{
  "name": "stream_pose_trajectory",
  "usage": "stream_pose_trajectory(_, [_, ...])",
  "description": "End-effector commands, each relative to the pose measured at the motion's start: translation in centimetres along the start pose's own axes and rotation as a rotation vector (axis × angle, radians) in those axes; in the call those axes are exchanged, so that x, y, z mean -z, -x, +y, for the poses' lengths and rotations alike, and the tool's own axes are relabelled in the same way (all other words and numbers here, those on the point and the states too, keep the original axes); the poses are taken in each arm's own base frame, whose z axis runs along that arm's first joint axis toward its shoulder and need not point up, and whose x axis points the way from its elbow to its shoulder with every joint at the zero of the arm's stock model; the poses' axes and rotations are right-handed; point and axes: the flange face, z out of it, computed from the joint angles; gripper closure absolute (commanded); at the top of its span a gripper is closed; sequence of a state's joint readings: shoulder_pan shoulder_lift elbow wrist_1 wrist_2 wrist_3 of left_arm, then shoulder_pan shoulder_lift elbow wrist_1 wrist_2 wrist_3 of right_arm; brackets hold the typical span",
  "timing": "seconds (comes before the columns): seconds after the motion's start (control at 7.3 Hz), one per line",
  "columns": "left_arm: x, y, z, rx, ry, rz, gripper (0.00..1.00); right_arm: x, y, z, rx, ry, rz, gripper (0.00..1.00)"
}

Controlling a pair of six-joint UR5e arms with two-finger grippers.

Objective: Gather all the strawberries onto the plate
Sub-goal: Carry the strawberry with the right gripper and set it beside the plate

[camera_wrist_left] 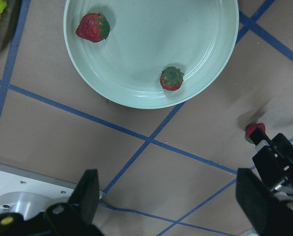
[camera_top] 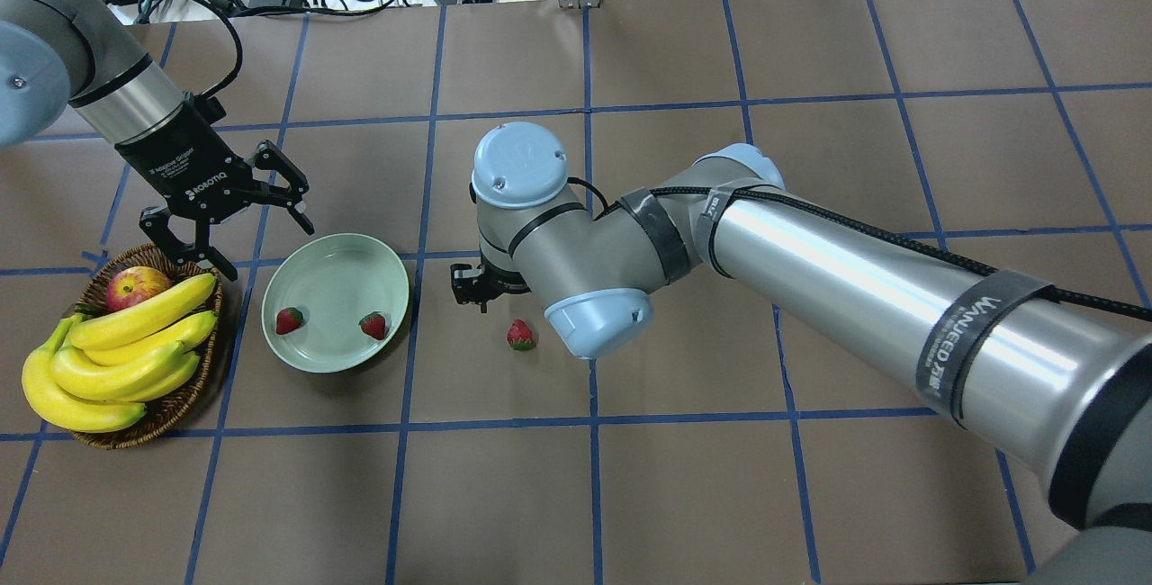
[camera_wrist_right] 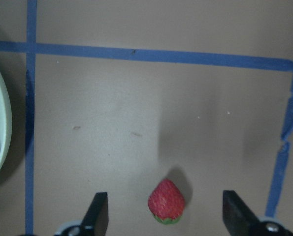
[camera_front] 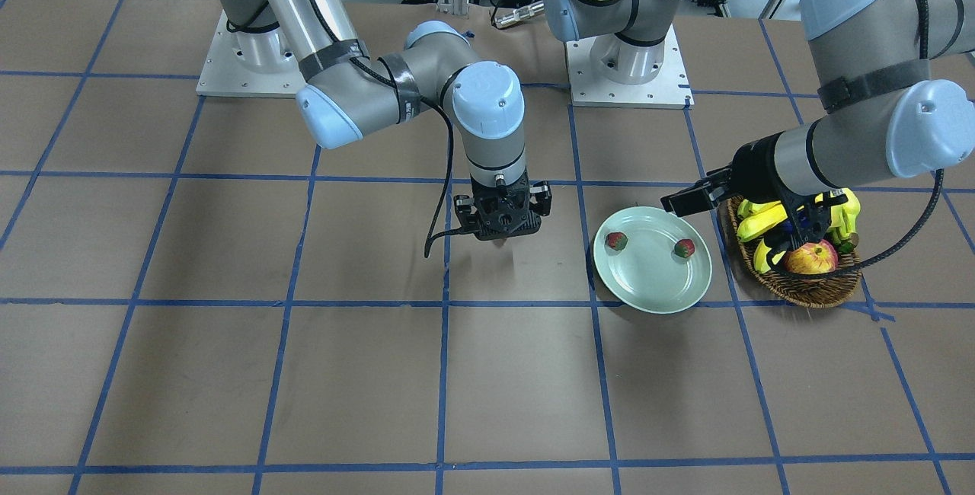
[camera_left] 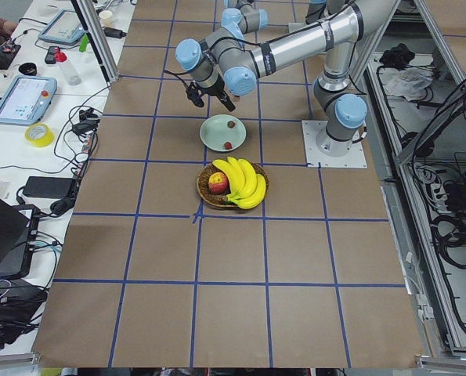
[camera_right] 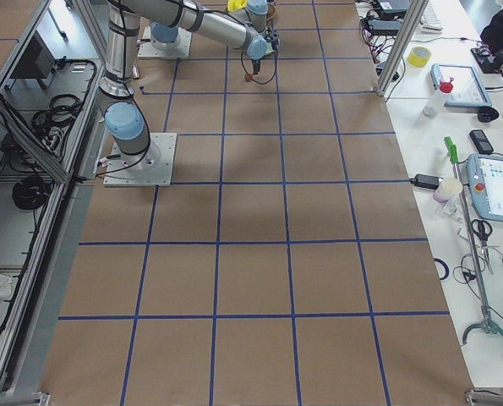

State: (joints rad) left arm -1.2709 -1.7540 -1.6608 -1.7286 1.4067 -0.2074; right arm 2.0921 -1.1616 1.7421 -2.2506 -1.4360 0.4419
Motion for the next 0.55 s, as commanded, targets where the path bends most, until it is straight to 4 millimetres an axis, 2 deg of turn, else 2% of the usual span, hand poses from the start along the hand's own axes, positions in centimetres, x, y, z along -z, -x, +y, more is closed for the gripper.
stream_pose_trajectory(0.0, [0.6, -1.8, 0.2, -0.031, -0.073, 0.008, 0.0, 10.2, -5.8, -1.2, -0.079, -0.052, -0.005, 0.0])
stream_pose_trajectory(0.14, [0.2, -6.1, 1.7, -0.125, -0.167, -0.006, 0.0, 14.6, -9.3, -0.8, -0.08, -0.043, 0.01, 0.0])
stream_pose_trajectory(0.27, [-1.2, -11.0, 4.2, -0.155, -0.23, -0.01, 0.0, 17.2, -11.3, -0.2, -0.066, -0.061, 0.052, 0.0])
stream_pose_trajectory(0.41, [-2.6, -14.7, 6.3, -0.121, -0.272, 0.008, 0.0, 19.3, -12.7, 0.3, -0.061, -0.088, 0.153, 0.0])
